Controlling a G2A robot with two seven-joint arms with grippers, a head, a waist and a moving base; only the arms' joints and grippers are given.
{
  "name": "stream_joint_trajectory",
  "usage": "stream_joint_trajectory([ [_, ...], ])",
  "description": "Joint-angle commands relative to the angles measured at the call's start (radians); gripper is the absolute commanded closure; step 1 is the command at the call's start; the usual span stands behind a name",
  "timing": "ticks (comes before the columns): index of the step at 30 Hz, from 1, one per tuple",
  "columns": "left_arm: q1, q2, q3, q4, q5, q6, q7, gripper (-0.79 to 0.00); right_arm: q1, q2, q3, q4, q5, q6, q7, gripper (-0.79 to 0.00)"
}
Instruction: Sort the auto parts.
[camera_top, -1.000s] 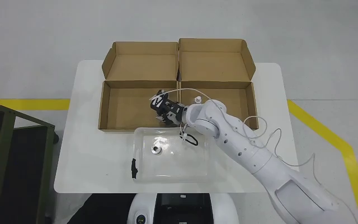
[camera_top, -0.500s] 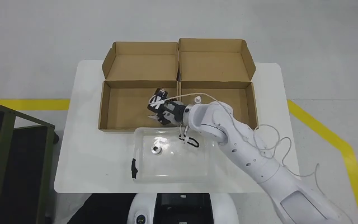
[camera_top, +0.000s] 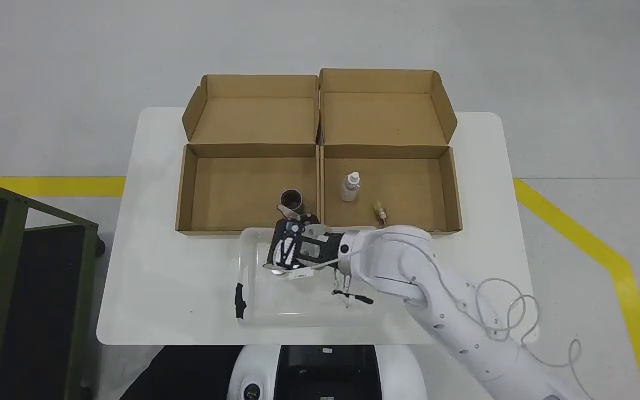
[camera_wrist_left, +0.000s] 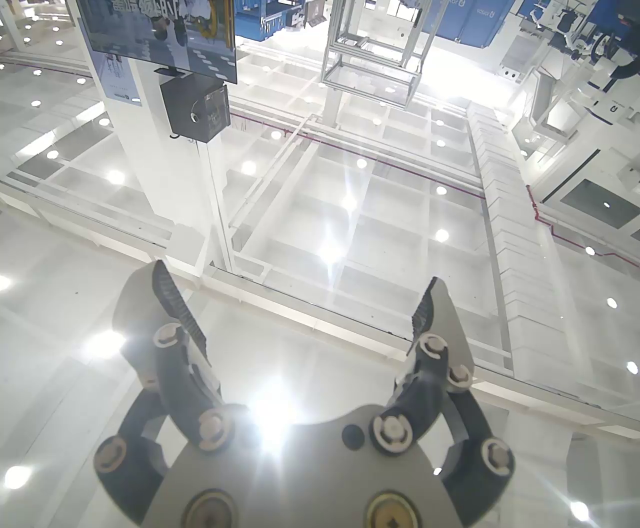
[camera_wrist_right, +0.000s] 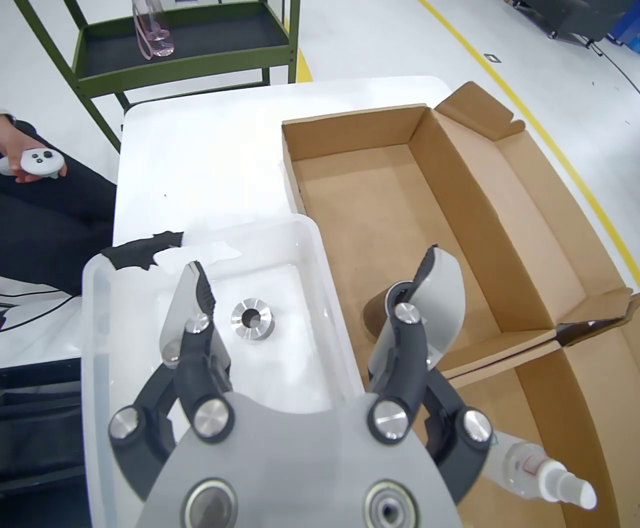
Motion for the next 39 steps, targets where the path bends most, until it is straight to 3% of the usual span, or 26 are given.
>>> stream_joint_trajectory([
  [1,0.0,0.0,0.0,0.0,0.0,0.0,0.0,-0.785,-0.03,0.006,-0.004,-0.019,-0.039,-0.017,-0.01,-0.665],
  [8,0.0,0.0,0.0,0.0,0.0,0.0,0.0,-0.785,-0.089,0.016,-0.03,-0.004,-0.144,-0.041,-0.056,-0.653],
  [14,0.0,0.0,0.0,0.0,0.0,0.0,0.0,-0.785,-0.073,0.009,-0.056,0.058,-0.178,-0.024,-0.075,-0.622],
  [18,0.0,0.0,0.0,0.0,0.0,0.0,0.0,-0.785,-0.05,0.0,-0.068,0.105,-0.173,0.001,-0.089,-0.536],
  [34,0.0,0.0,0.0,0.0,0.0,0.0,0.0,-0.785,0.015,-0.036,-0.139,0.255,-0.155,0.019,-0.071,-0.539],
  [39,0.0,0.0,0.0,0.0,0.0,0.0,0.0,-0.785,0.035,-0.048,-0.157,0.294,-0.138,0.024,-0.073,-0.403],
])
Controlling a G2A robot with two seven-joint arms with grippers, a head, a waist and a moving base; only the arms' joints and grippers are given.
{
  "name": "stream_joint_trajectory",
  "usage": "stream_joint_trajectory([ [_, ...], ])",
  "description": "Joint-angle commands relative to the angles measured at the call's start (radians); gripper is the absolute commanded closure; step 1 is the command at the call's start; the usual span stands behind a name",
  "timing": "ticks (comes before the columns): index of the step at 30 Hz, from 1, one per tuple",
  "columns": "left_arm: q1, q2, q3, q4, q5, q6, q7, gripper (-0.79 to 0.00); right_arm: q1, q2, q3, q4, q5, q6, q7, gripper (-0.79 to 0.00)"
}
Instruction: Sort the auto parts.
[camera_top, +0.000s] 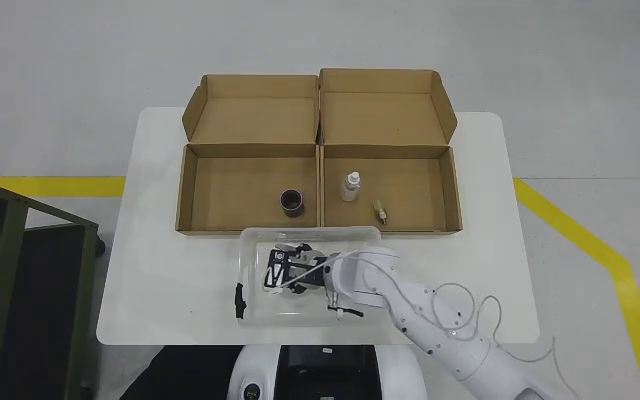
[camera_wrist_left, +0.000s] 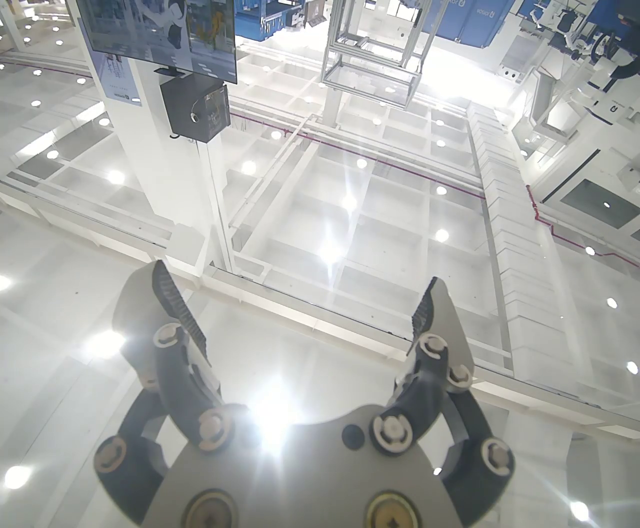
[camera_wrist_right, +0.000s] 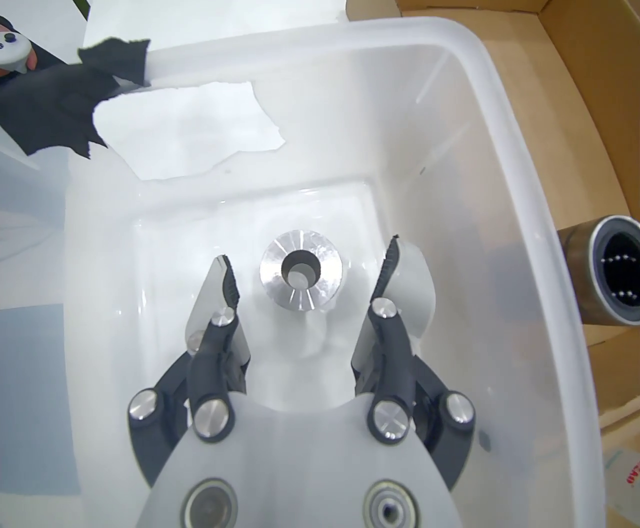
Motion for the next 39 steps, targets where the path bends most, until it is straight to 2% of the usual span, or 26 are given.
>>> stream_joint_trajectory([
  [1,0.0,0.0,0.0,0.0,0.0,0.0,0.0,-0.785,0.007,-0.005,-0.007,0.012,0.004,0.002,0.0,-0.379],
  [3,0.0,0.0,0.0,0.0,0.0,0.0,0.0,-0.785,0.013,-0.009,-0.012,0.021,0.007,0.002,0.0,-0.323],
  [5,0.0,0.0,0.0,0.0,0.0,0.0,0.0,-0.785,0.016,-0.011,-0.014,0.027,0.01,0.002,0.0,-0.225],
  [8,0.0,0.0,0.0,0.0,0.0,0.0,0.0,-0.785,0.017,-0.012,-0.006,0.022,0.029,-0.009,-0.005,0.0],
  [22,0.0,0.0,0.0,0.0,0.0,0.0,0.0,-0.785,-0.068,0.029,0.123,-0.144,0.173,-0.133,-0.001,0.0],
  [39,0.0,0.0,0.0,0.0,0.0,0.0,0.0,-0.785,-0.14,0.081,0.382,-0.353,0.475,-0.187,-0.032,0.0],
])
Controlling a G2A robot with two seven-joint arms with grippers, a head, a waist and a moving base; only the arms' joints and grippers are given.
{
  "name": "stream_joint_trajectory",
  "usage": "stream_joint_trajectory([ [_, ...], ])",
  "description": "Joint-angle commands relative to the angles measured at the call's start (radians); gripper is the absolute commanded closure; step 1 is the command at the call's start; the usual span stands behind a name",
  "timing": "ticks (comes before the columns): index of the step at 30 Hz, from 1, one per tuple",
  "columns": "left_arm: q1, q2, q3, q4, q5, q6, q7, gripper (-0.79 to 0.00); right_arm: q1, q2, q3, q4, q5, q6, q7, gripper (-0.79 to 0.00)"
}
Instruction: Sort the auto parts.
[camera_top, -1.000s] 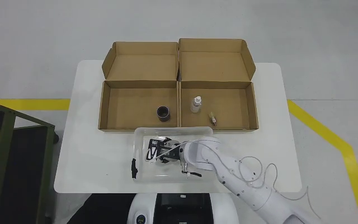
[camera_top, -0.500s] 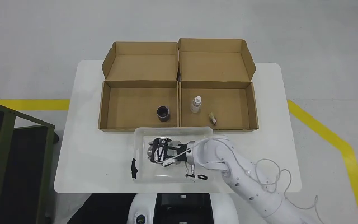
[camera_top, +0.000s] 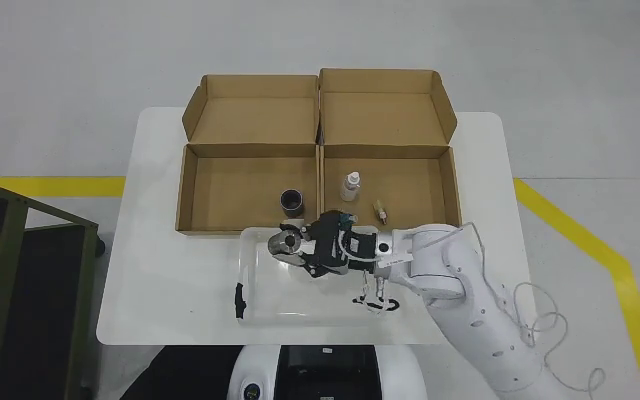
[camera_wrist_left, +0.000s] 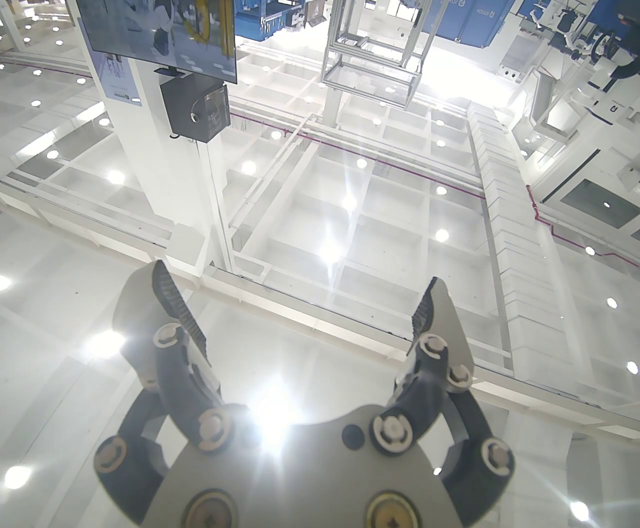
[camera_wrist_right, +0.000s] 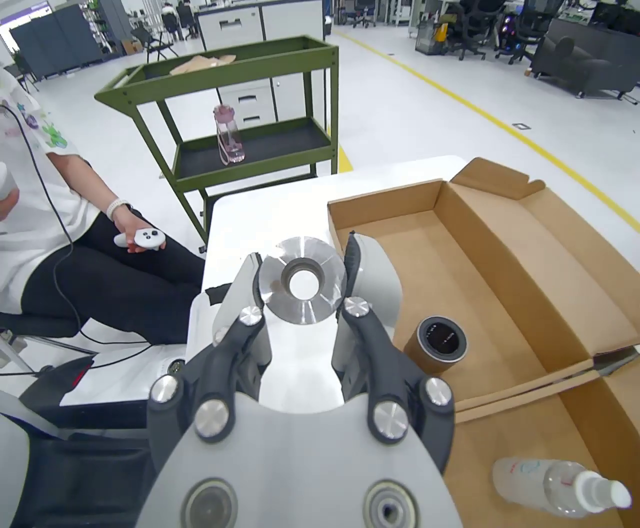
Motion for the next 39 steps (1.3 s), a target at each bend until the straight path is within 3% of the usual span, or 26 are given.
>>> stream_joint_trajectory([
  [1,0.0,0.0,0.0,0.0,0.0,0.0,0.0,-0.785,-0.014,0.006,0.03,-0.016,0.032,0.0,-0.009,0.0],
  [21,0.0,0.0,0.0,0.0,0.0,0.0,0.0,-0.785,-0.095,0.039,0.213,-0.022,0.244,-0.02,-0.147,0.0],
  [39,0.0,0.0,0.0,0.0,0.0,0.0,0.0,-0.785,-0.1,0.045,0.195,-0.002,0.207,0.036,-0.174,0.0],
])
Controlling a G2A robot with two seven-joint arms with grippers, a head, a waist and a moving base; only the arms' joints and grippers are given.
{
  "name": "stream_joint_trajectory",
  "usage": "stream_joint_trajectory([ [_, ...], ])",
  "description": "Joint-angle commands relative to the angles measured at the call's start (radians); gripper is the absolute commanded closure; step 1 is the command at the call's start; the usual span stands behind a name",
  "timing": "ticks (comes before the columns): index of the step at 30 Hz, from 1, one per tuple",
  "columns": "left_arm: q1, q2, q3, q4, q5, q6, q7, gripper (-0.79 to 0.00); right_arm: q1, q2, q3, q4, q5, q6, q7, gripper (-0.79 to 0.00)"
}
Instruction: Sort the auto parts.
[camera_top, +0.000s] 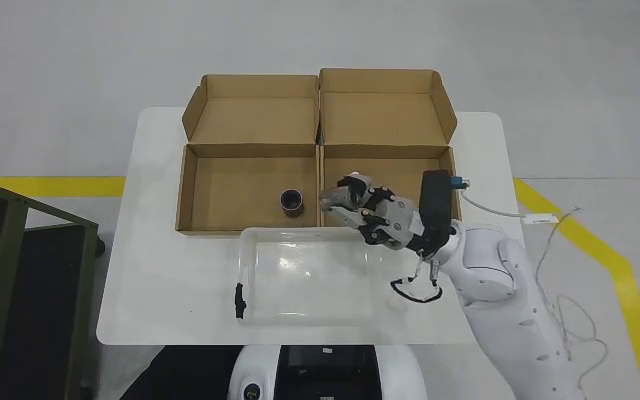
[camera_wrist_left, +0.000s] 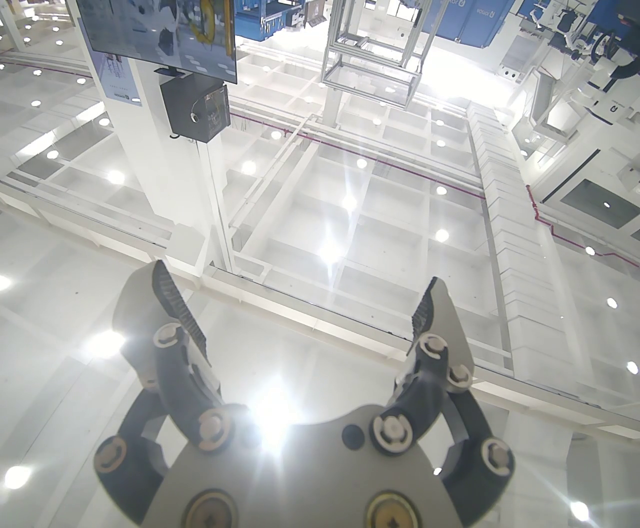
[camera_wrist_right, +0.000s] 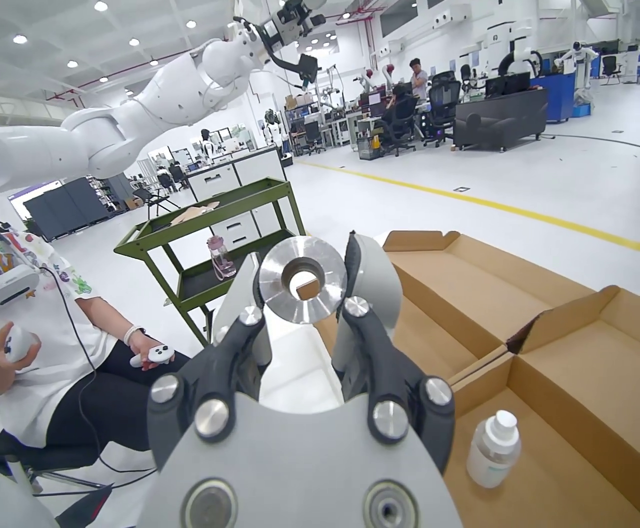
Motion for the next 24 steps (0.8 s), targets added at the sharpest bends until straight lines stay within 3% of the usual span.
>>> stream_joint_trajectory([
  [1,0.0,0.0,0.0,0.0,0.0,0.0,0.0,-0.785,0.008,-0.001,-0.014,0.009,-0.027,0.019,0.006,0.0],
  [13,0.0,0.0,0.0,0.0,0.0,0.0,0.0,-0.785,0.141,-0.026,-0.182,0.084,-0.278,0.183,0.077,0.0],
  [24,0.0,0.0,0.0,0.0,0.0,0.0,0.0,-0.785,0.317,-0.082,-0.405,0.197,-0.446,0.321,0.137,0.0],
])
